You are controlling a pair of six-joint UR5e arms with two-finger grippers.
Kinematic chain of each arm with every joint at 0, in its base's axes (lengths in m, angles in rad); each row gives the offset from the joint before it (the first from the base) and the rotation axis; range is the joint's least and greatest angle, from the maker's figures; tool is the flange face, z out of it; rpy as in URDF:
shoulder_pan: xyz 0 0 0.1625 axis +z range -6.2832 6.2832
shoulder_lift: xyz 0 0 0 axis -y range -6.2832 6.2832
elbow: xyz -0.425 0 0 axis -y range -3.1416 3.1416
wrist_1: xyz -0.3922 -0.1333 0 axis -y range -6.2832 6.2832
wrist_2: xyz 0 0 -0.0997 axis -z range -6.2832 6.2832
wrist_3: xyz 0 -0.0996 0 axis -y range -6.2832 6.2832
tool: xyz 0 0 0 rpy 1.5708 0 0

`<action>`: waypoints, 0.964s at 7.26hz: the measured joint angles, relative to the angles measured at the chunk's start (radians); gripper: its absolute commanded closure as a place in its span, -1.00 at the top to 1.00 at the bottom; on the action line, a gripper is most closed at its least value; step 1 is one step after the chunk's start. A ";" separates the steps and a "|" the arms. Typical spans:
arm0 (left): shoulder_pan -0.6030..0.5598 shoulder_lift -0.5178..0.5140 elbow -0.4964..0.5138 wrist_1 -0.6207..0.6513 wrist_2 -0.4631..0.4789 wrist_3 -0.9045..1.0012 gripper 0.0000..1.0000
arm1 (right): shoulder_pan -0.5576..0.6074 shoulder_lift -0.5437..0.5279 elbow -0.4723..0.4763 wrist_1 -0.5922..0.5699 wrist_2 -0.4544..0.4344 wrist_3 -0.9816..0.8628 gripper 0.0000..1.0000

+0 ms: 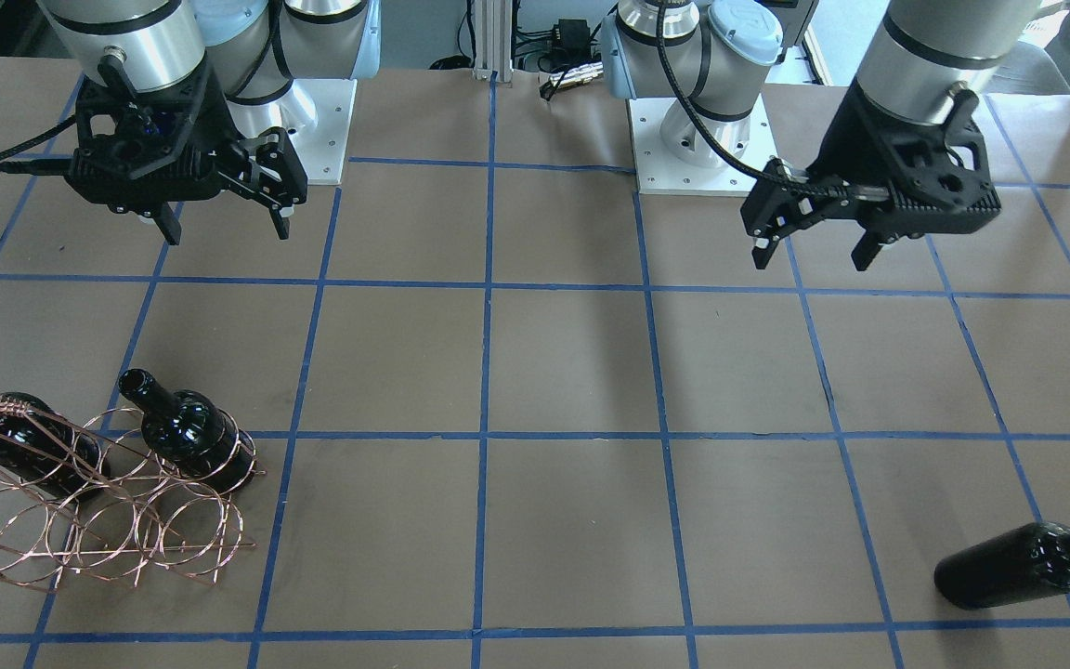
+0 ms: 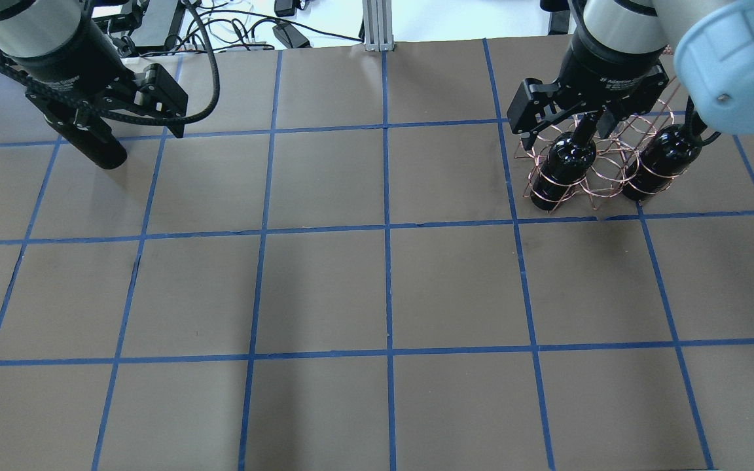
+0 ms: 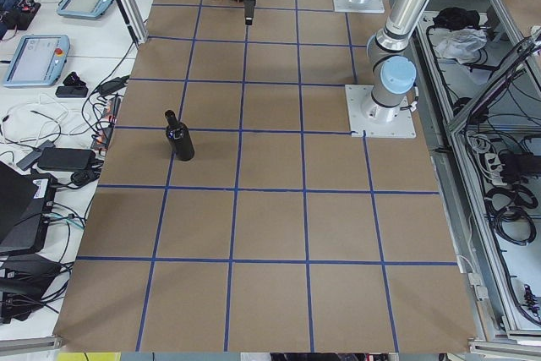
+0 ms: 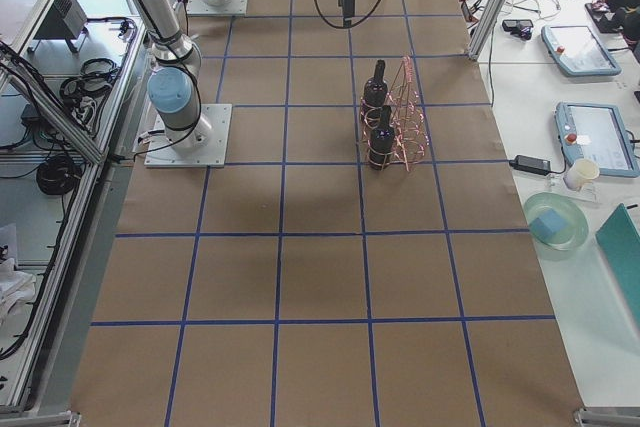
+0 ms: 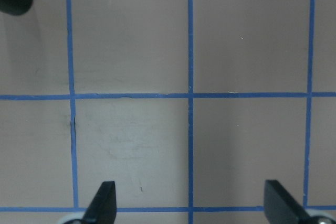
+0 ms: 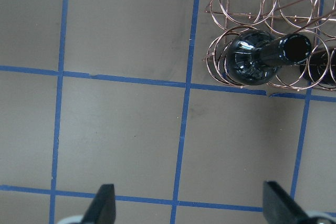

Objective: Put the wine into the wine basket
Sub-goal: 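Move the left gripper toward the standing dark wine bottle, then lower the left gripper around the bottle's neck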

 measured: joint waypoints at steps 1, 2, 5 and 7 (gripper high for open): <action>0.060 -0.045 0.045 0.010 -0.026 0.072 1.00 | 0.000 0.000 0.000 0.000 0.000 0.000 1.00; 0.108 -0.094 0.103 0.014 -0.034 0.149 1.00 | 0.000 0.000 0.000 0.000 0.000 -0.001 1.00; 0.243 -0.245 0.246 0.017 -0.040 0.330 1.00 | -0.001 0.000 0.001 0.000 0.000 0.000 1.00; 0.304 -0.345 0.325 0.040 -0.042 0.391 1.00 | -0.001 0.000 0.001 0.001 0.000 0.000 1.00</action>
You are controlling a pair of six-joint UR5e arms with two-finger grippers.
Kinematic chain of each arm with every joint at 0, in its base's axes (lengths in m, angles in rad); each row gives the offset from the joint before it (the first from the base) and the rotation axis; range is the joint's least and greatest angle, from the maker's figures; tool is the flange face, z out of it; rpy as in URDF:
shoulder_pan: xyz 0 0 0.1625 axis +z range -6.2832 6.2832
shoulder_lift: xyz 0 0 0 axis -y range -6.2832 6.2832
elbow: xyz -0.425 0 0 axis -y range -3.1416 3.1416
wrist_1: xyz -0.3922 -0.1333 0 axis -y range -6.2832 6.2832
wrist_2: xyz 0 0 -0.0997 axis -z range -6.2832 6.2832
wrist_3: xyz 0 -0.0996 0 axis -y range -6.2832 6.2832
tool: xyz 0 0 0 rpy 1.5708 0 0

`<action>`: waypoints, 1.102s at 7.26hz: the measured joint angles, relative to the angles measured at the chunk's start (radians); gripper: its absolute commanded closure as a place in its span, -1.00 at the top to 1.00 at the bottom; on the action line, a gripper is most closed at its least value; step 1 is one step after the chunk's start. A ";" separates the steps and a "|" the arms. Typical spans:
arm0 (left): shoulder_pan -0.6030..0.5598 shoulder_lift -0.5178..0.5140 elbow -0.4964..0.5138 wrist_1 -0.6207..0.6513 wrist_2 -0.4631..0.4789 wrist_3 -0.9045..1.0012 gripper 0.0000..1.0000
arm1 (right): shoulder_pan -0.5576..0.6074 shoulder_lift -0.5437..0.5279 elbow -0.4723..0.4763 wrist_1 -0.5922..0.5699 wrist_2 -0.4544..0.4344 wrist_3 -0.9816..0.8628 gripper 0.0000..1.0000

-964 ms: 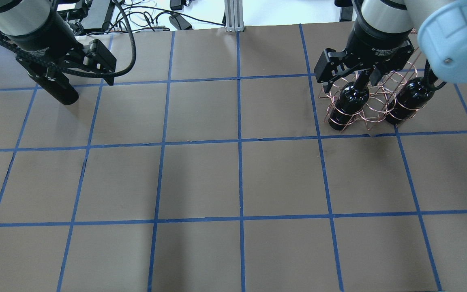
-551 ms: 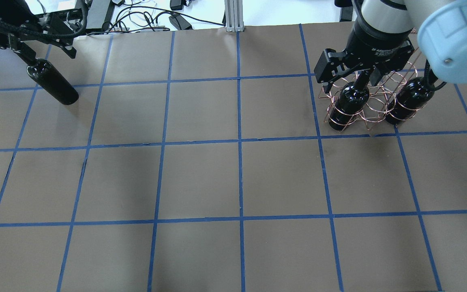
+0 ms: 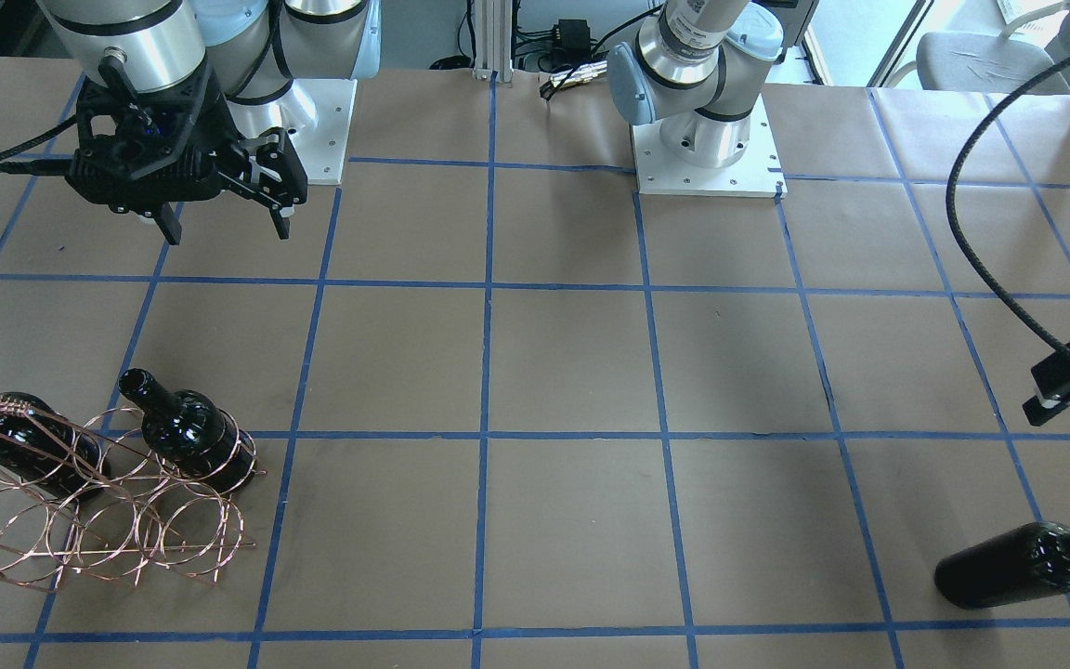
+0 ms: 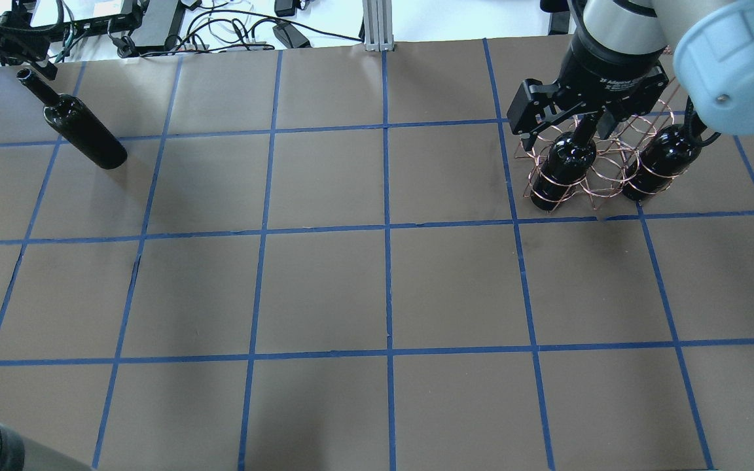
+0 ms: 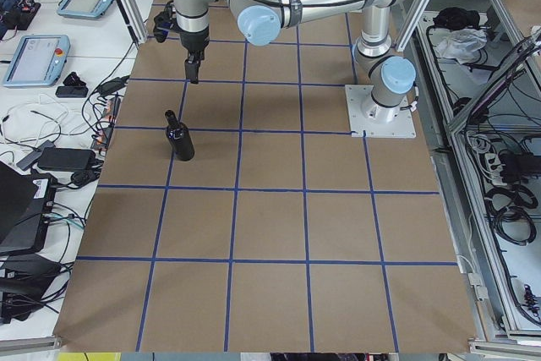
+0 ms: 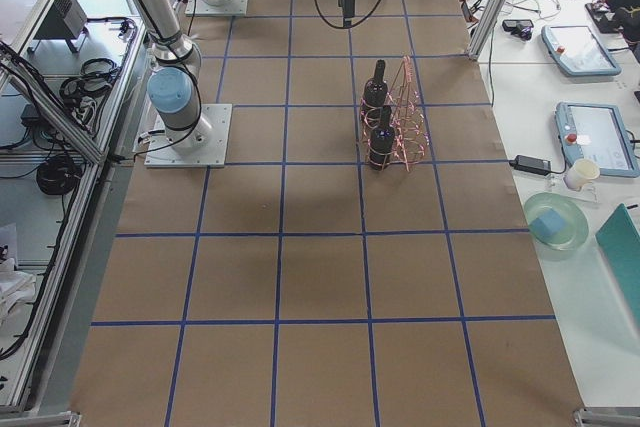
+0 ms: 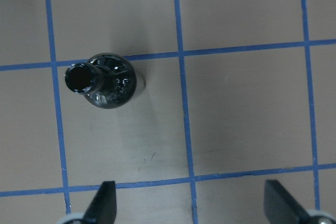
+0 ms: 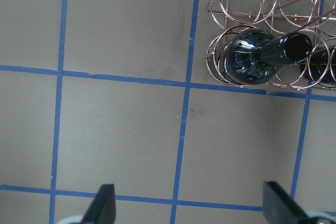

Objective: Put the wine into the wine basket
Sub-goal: 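Lower the left gripper around the bottle's neck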

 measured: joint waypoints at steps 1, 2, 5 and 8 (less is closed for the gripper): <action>0.015 -0.052 0.022 0.047 0.002 0.015 1.00 | 0.000 0.000 0.000 0.000 -0.001 0.000 1.00; 0.028 -0.095 0.038 0.081 0.003 0.021 1.00 | 0.000 0.000 0.000 0.000 -0.001 0.000 1.00; 0.041 -0.168 0.072 0.132 0.001 0.019 1.00 | 0.000 0.000 0.000 0.000 -0.001 0.000 1.00; 0.042 -0.204 0.073 0.190 -0.009 0.013 0.88 | 0.000 0.000 0.000 -0.001 -0.001 0.000 1.00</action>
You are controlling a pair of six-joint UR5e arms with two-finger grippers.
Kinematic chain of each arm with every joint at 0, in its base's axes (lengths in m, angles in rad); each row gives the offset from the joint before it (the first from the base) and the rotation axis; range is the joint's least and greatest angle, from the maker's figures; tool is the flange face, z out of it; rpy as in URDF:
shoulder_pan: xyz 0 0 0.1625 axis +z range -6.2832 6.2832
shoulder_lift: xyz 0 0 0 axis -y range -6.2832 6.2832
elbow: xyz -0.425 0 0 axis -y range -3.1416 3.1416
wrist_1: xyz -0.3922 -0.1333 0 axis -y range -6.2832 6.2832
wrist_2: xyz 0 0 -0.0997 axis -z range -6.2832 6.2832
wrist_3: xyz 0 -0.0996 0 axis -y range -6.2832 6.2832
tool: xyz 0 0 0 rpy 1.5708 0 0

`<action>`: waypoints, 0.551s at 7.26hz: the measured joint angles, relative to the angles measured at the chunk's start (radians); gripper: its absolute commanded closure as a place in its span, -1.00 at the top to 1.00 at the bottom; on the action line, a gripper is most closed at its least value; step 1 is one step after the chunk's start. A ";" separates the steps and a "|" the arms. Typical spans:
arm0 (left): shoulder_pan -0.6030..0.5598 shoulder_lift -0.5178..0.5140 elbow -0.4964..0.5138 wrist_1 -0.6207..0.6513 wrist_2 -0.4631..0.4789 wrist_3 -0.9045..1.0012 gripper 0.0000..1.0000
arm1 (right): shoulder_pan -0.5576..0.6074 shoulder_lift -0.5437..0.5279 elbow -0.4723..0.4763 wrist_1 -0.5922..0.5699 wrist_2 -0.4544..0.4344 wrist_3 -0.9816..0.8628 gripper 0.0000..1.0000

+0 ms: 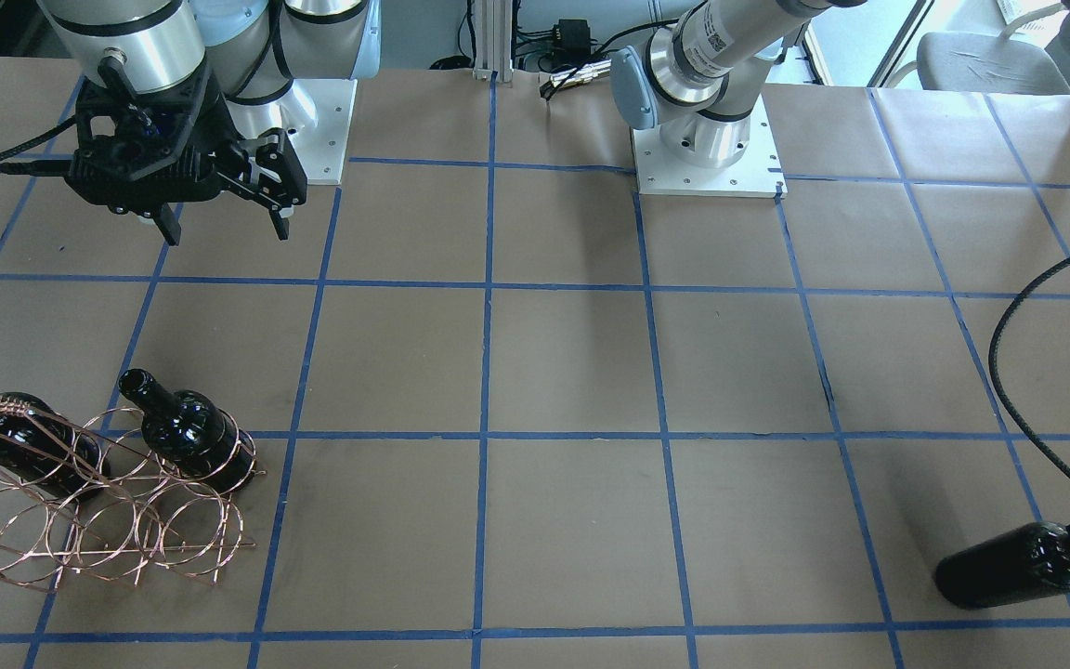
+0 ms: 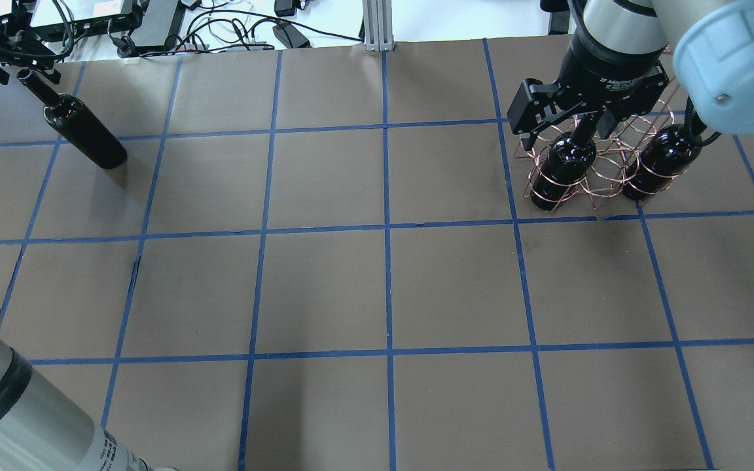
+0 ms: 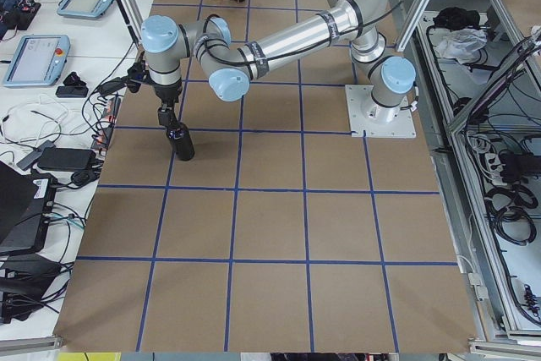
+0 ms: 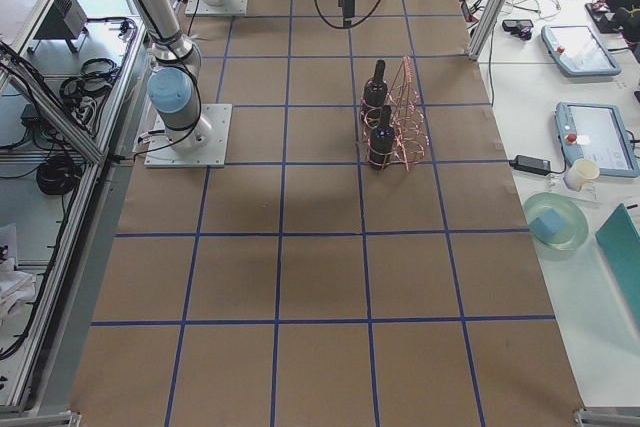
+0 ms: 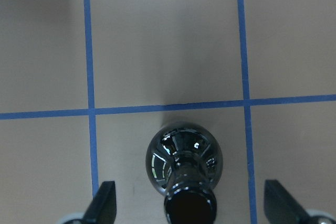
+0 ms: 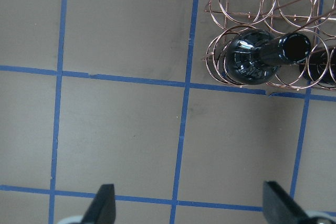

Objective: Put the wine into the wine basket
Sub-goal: 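Lower the left gripper around the bottle's neck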

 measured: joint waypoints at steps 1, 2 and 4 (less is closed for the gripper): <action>0.000 -0.011 -0.002 0.020 -0.006 -0.002 0.86 | 0.000 0.000 0.000 0.000 0.000 0.000 1.00; 0.000 -0.021 -0.004 0.036 -0.014 -0.003 0.71 | 0.000 0.000 0.000 0.000 0.000 0.000 1.00; 0.000 -0.030 -0.009 0.050 -0.019 -0.003 0.43 | 0.000 0.000 0.006 0.000 0.001 0.000 1.00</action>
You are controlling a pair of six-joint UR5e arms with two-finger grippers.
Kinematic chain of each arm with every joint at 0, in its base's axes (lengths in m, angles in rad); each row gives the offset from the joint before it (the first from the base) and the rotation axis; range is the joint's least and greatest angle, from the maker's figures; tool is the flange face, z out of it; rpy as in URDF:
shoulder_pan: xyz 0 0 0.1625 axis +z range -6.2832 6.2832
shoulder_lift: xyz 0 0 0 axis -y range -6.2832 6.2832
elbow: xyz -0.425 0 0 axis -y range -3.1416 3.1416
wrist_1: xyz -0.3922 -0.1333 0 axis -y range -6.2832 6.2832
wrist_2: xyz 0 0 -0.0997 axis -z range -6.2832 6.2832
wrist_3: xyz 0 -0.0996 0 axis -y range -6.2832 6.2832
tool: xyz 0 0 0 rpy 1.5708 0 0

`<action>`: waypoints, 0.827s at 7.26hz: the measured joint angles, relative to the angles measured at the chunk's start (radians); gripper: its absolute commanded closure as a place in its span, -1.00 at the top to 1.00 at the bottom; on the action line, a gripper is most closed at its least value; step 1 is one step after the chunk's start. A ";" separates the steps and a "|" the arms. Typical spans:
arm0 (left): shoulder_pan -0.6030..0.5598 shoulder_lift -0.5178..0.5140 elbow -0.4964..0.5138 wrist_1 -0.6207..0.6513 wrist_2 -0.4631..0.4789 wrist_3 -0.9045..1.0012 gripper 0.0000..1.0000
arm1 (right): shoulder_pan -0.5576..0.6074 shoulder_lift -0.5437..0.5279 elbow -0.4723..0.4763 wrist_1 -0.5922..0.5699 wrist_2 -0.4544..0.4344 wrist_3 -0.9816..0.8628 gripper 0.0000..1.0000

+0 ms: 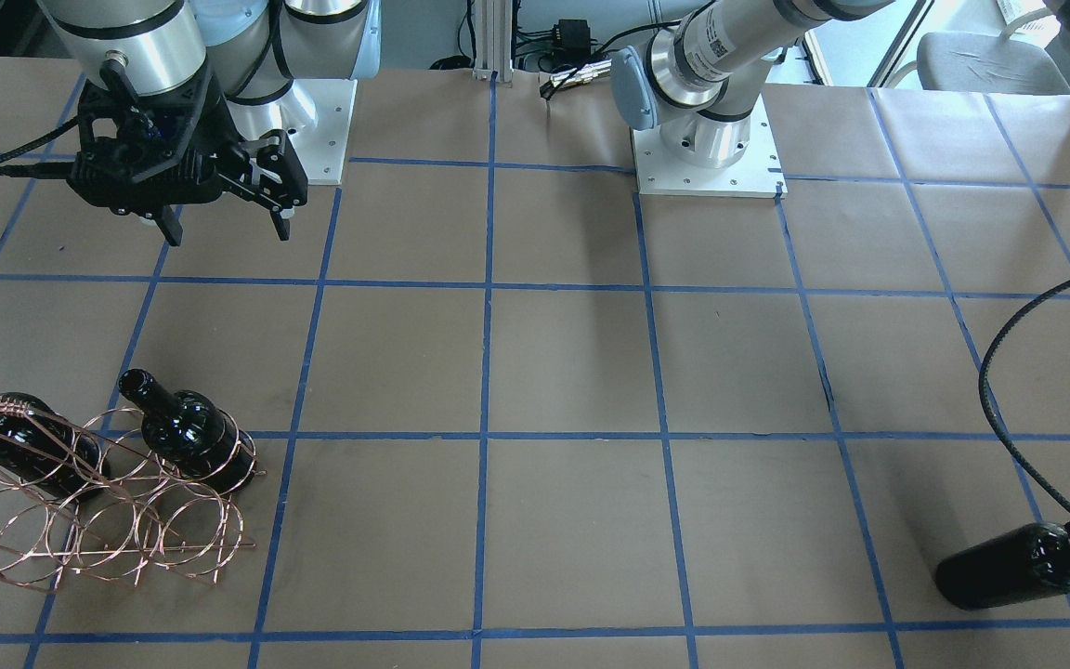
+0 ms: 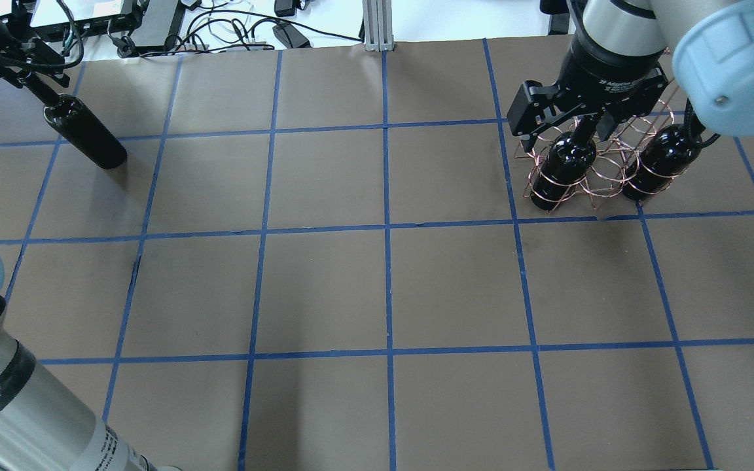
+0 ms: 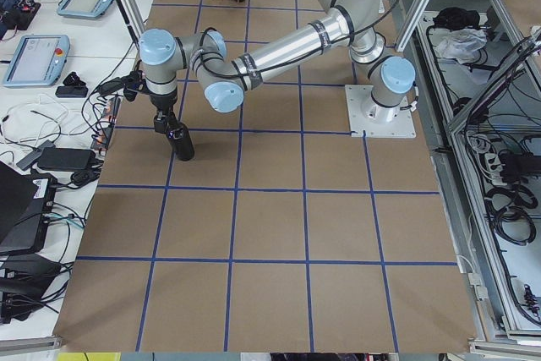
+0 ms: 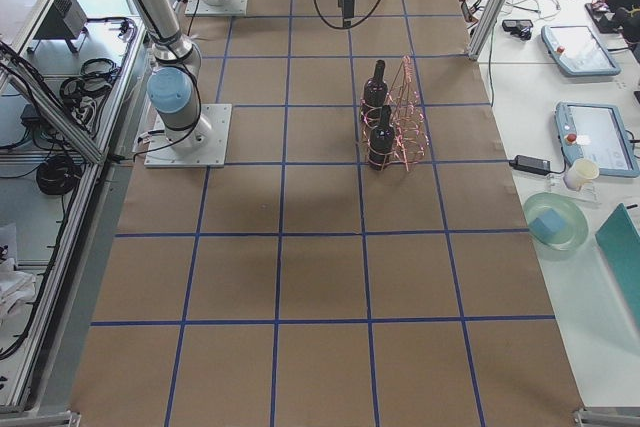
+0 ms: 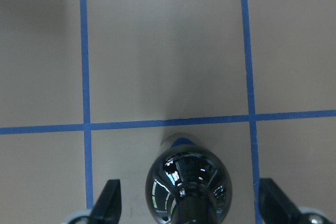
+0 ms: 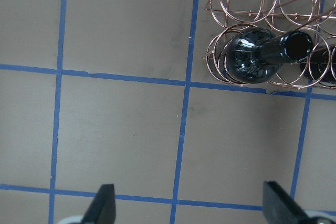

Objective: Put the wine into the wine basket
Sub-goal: 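Lower the left gripper around the bottle's neck, then close the left gripper on the bottle neck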

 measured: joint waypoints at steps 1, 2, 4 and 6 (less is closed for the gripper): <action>0.000 0.000 -0.003 0.001 0.000 0.000 0.43 | 0.000 0.000 0.003 0.000 0.000 0.000 1.00; 0.000 0.000 -0.004 0.001 -0.001 0.000 0.41 | 0.000 0.000 0.004 0.000 0.000 0.000 1.00; -0.001 0.001 -0.005 -0.001 -0.002 0.001 -0.99 | 0.000 0.000 0.004 -0.001 0.000 0.000 1.00; -0.001 0.002 -0.006 -0.002 -0.002 0.001 -1.00 | 0.000 0.000 0.005 -0.002 0.000 0.000 1.00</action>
